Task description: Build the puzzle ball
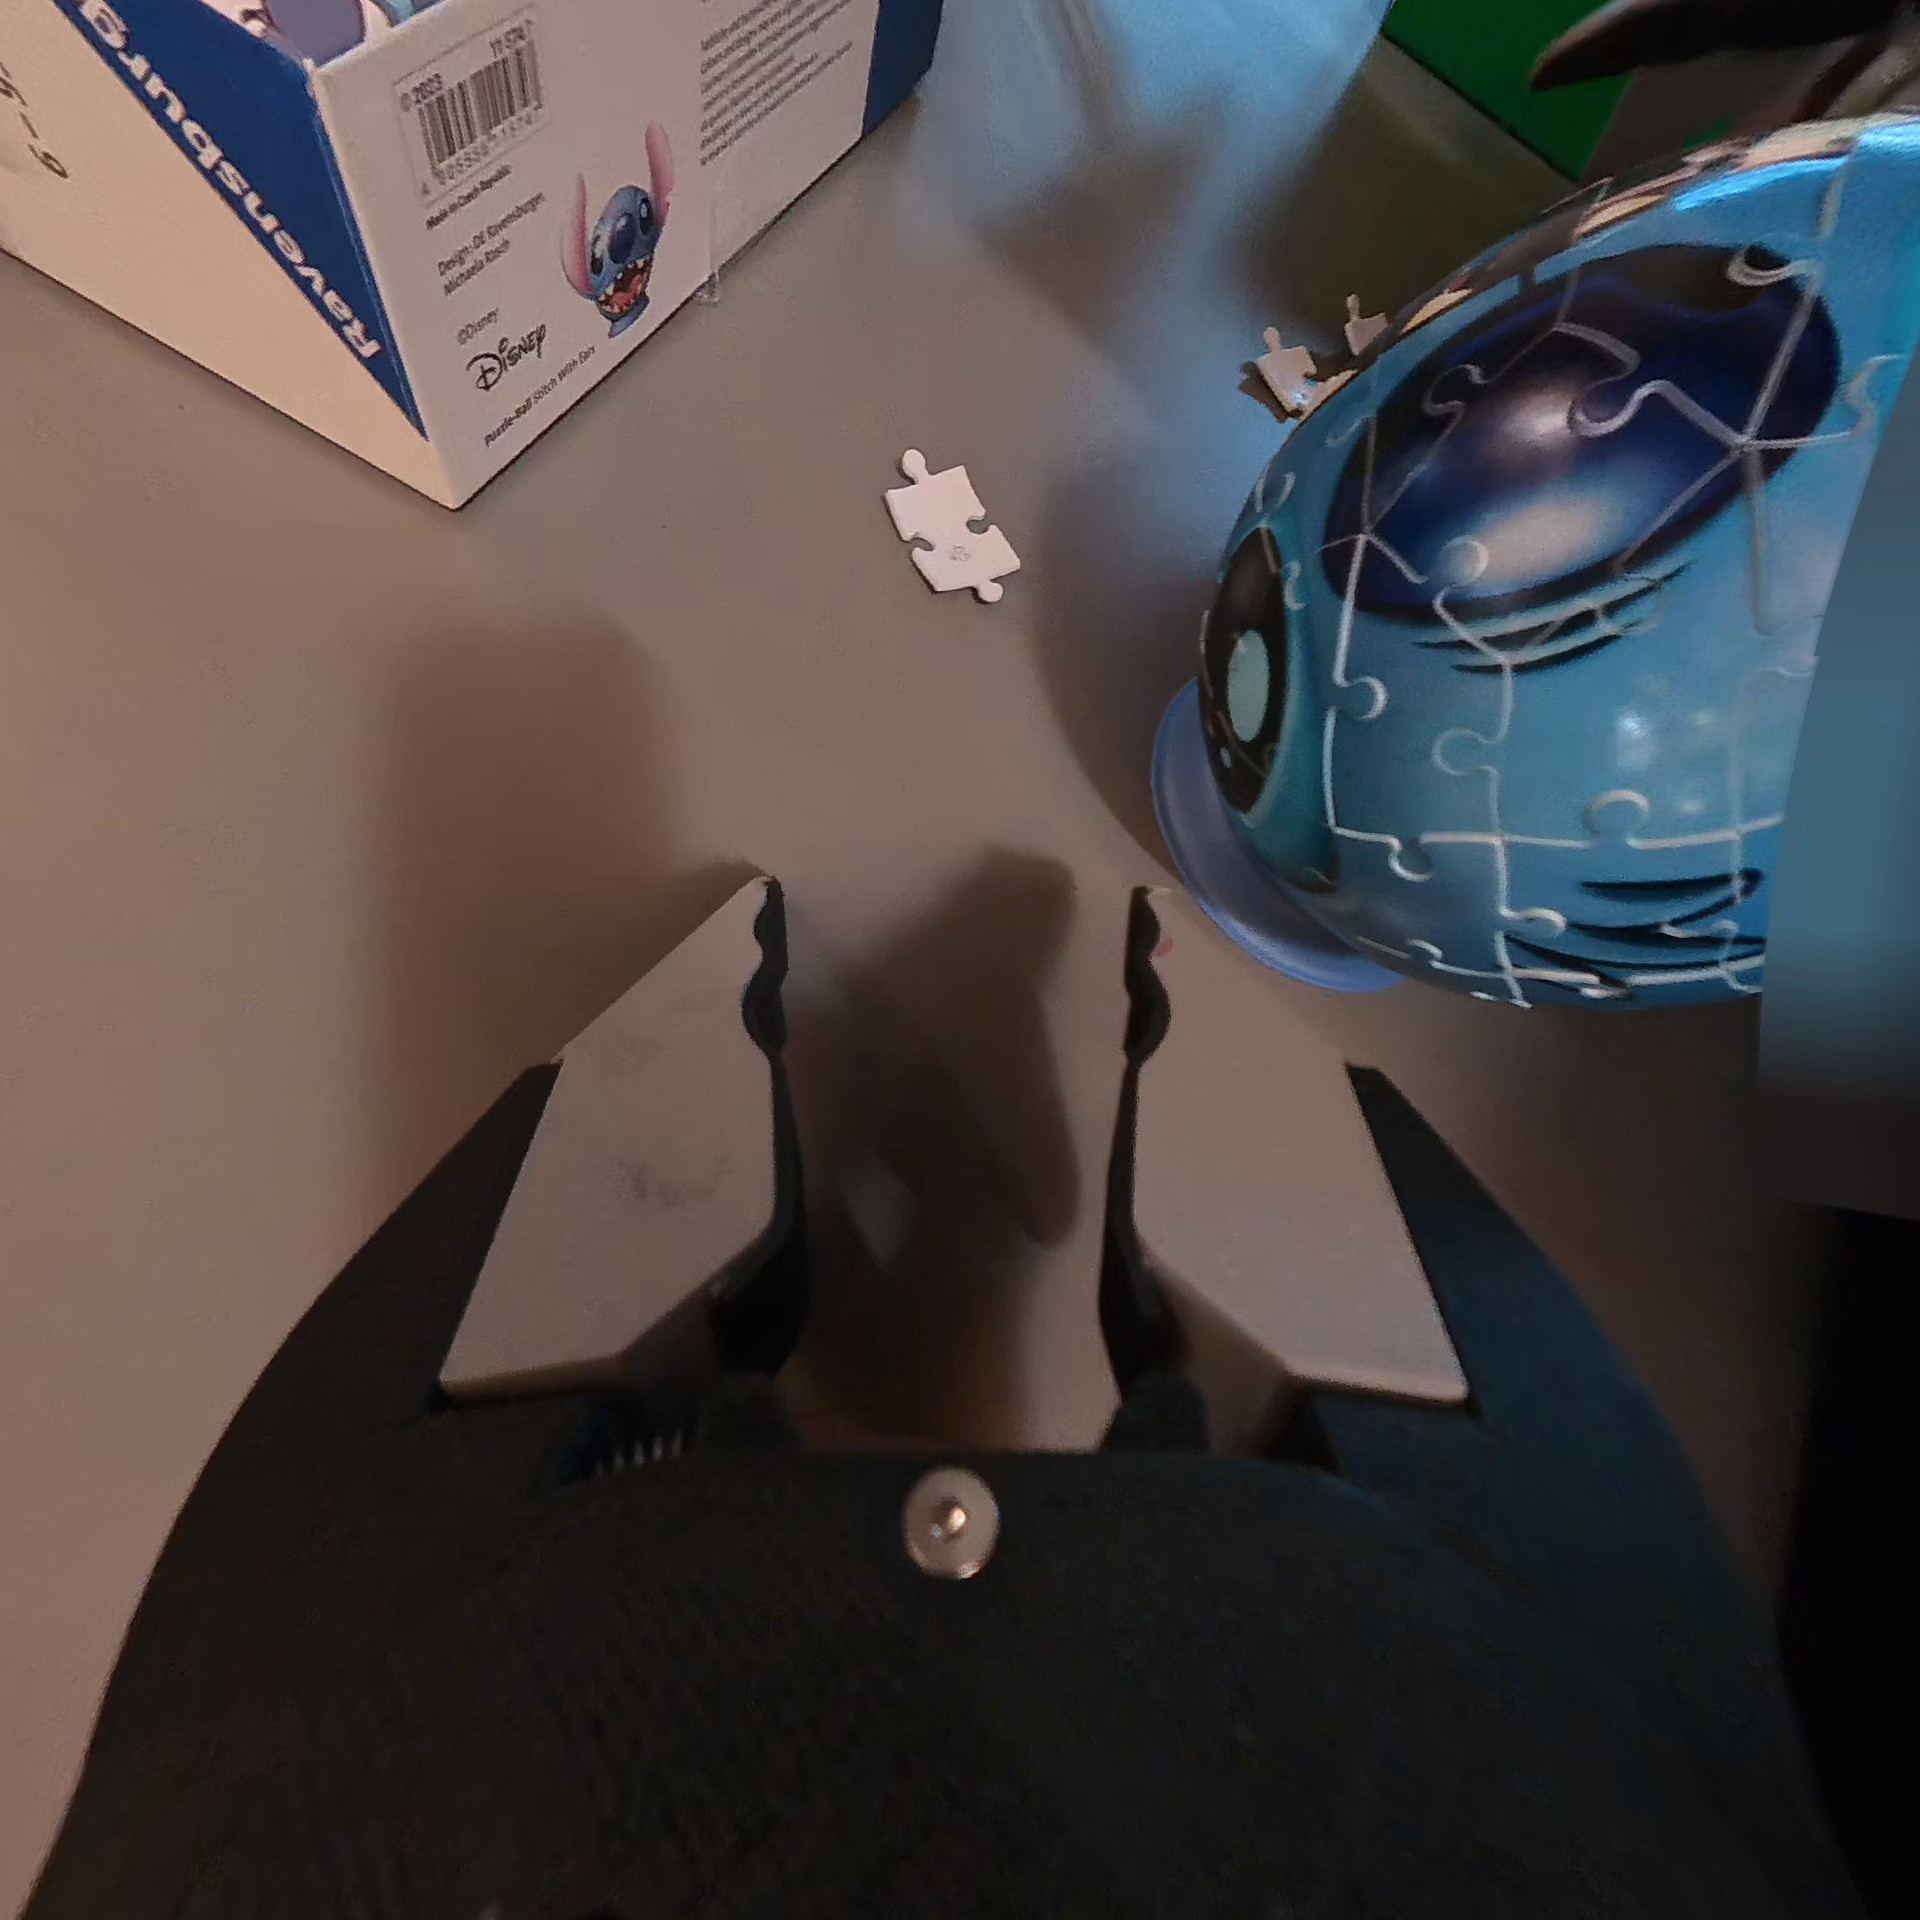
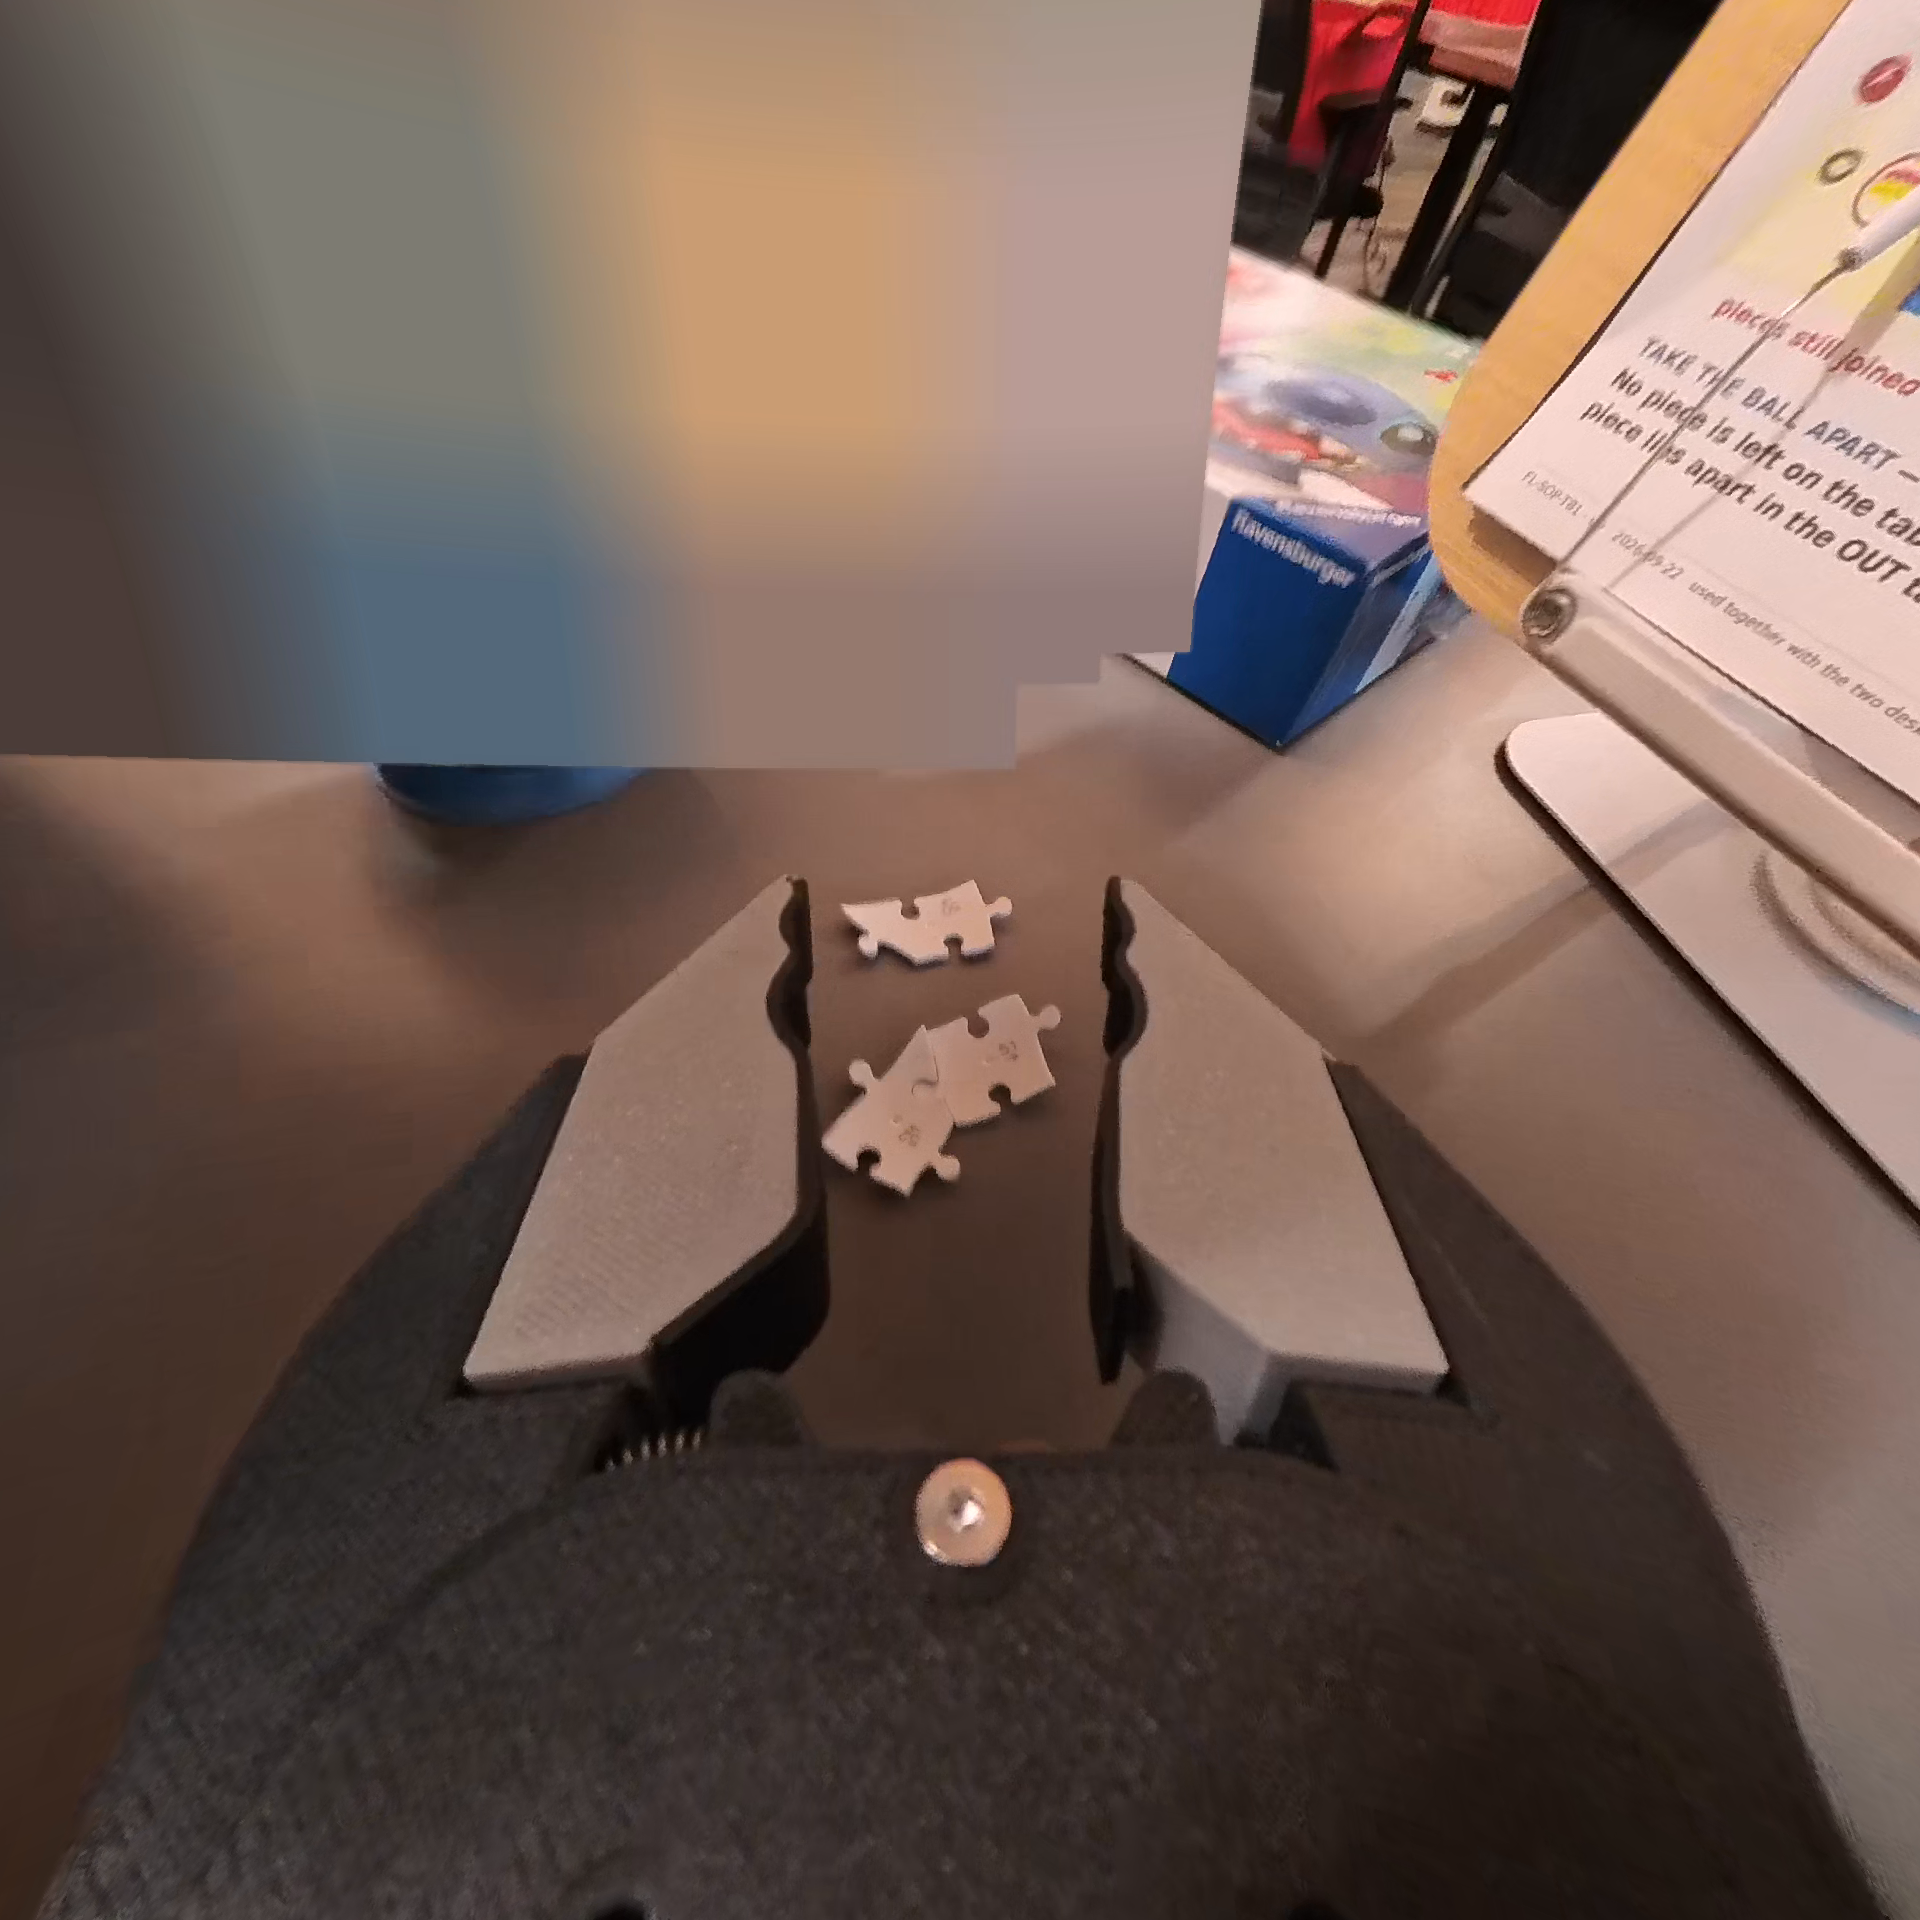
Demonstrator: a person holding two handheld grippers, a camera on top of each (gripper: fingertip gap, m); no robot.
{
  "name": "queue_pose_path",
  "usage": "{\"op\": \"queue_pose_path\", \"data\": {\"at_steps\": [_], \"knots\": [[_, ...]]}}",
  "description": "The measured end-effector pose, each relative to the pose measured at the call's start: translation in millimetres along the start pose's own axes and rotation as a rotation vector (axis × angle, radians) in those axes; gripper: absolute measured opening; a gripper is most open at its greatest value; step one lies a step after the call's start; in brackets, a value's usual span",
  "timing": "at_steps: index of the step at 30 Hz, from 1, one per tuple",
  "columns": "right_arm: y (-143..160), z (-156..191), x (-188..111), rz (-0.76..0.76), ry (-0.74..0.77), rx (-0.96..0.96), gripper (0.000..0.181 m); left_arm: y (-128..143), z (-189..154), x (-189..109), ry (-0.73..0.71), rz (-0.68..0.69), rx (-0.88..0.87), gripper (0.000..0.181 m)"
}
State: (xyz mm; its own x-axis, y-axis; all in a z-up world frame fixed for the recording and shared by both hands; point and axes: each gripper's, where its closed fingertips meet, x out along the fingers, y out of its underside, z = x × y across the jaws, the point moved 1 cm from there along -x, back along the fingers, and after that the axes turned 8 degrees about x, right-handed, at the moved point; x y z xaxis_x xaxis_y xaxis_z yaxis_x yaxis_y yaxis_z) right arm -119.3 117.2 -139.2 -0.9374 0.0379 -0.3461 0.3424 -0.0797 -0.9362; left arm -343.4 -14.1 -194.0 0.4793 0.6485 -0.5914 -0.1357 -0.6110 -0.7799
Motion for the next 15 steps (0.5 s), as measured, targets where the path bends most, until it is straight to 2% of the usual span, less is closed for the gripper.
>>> {"op": "queue_pose_path", "data": {"at_steps": [3,6,8,11,15], "knots": [[-24,16,9,-0.054,-0.168,0.193,0.045,-1,-13,-2,0.095,-0.013,0.04,0.069],[-41,30,27,0.007,-0.299,0.328,0.04,-1,-29,-9,0.203,-0.029,0.132,0.076],[-44,42,41,0.108,-0.383,0.388,0.04,-2,-38,-17,0.275,-0.048,0.189,0.087],[-38,62,62,0.316,-0.501,0.463,0.031,-18,-57,-30,0.372,-0.156,0.24,0.09],[-16,79,84,0.555,-0.551,0.497,0.03,-35,-60,-25,0.303,-0.172,0.317,0.106]]}}
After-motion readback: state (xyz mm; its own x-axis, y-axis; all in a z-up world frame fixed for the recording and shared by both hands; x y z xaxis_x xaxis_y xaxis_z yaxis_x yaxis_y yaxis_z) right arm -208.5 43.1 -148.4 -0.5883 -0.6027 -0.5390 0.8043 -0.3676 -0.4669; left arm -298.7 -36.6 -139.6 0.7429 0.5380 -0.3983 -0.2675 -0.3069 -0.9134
